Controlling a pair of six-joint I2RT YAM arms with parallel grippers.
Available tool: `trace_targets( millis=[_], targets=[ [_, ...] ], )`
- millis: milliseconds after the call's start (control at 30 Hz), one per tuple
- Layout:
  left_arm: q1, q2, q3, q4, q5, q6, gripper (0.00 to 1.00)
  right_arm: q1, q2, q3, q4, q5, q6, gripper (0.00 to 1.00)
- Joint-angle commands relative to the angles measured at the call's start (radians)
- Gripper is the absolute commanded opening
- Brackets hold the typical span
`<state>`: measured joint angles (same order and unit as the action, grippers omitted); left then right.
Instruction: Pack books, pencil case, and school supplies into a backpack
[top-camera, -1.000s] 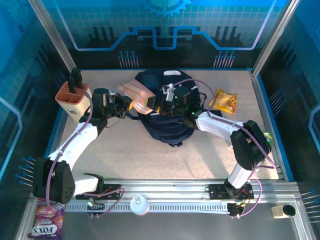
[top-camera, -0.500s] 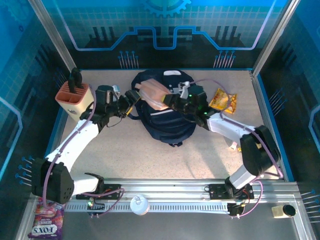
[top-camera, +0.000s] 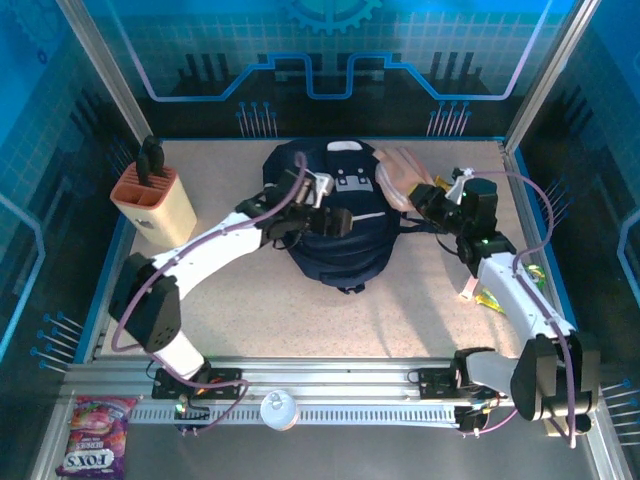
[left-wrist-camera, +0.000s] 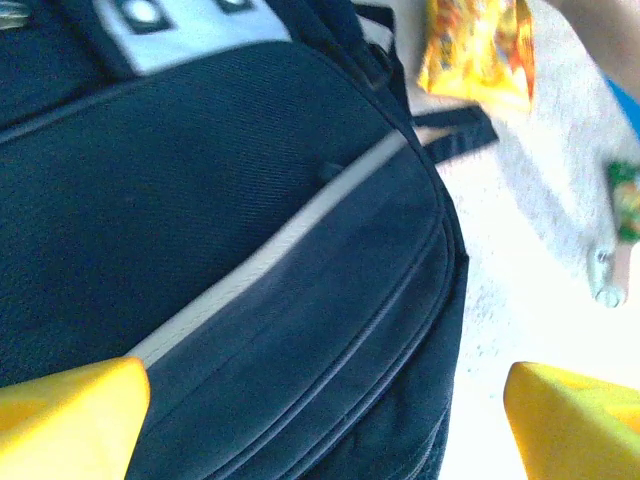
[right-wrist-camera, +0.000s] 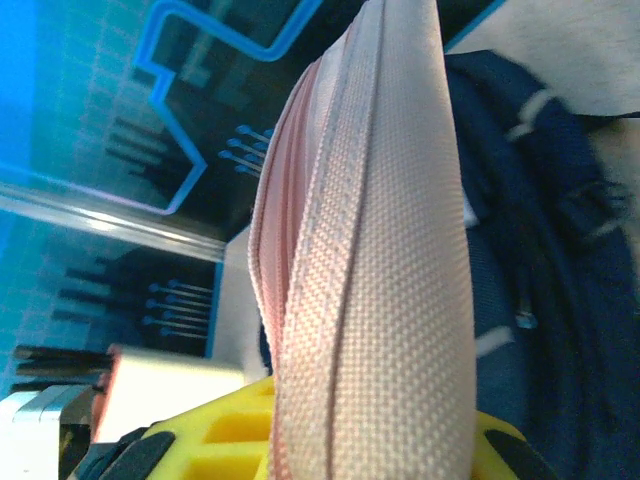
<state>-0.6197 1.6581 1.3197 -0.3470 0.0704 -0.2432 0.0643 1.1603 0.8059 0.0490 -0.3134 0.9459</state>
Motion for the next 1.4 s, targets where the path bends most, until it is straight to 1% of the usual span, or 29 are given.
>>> trace_targets(
  millis=[0, 67, 200, 267, 467, 533, 633, 733, 800, 933, 1067, 1167, 1267, 1367],
  targets=[
    [-0.04, 0.077, 0.102, -0.097, -0.031, 0.278, 0.91, -0.054, -0.058, -0.024, -0.107, 0.008, -0.049, 0.1],
    [-0.06, 0.143, 0.168, -0.162, -0.029, 0.363, 0.89, -0.077, -0.086, -0.029, -0.14, 0.014, -0.06, 0.11],
    [-0.085, 0.248, 0.278, -0.254, -0.059, 0.476, 0.84, -0.114, -0.126, -0.037, -0.176, 0.019, -0.066, 0.1],
    [-0.091, 0.297, 0.332, -0.306, -0.071, 0.527, 0.79, -0.122, -0.132, -0.037, -0.185, 0.017, -0.067, 0.11],
    [-0.099, 0.406, 0.453, -0.415, -0.145, 0.607, 0.66, -0.132, -0.131, -0.027, -0.196, 0.011, -0.061, 0.1],
    [-0.102, 0.43, 0.475, -0.436, -0.17, 0.62, 0.64, -0.133, -0.134, -0.026, -0.198, 0.012, -0.056, 0.11],
    [-0.103, 0.456, 0.496, -0.449, -0.209, 0.628, 0.63, -0.133, -0.14, -0.026, -0.204, 0.016, -0.052, 0.11],
    [-0.105, 0.471, 0.513, -0.447, -0.249, 0.621, 0.56, -0.133, -0.147, -0.023, -0.216, 0.025, -0.051, 0.11],
    [-0.107, 0.473, 0.513, -0.434, -0.278, 0.611, 0.48, -0.135, -0.153, -0.019, -0.227, 0.033, -0.053, 0.11],
    [-0.106, 0.449, 0.514, -0.404, -0.318, 0.578, 0.27, -0.14, -0.176, -0.003, -0.268, 0.054, -0.067, 0.1],
    [-0.104, 0.401, 0.513, -0.386, -0.298, 0.537, 0.21, -0.154, -0.213, 0.011, -0.329, 0.086, -0.074, 0.11],
    [-0.103, 0.368, 0.509, -0.351, -0.286, 0.507, 0.13, -0.156, -0.25, 0.019, -0.4, 0.146, -0.078, 0.11],
    [-0.095, 0.344, 0.514, -0.316, -0.279, 0.474, 0.01, -0.156, -0.281, 0.021, -0.469, 0.187, -0.071, 0.12],
    [-0.087, 0.321, 0.523, -0.281, -0.274, 0.435, 0.0, -0.156, -0.298, 0.023, -0.526, 0.183, -0.057, 0.12]
  ],
)
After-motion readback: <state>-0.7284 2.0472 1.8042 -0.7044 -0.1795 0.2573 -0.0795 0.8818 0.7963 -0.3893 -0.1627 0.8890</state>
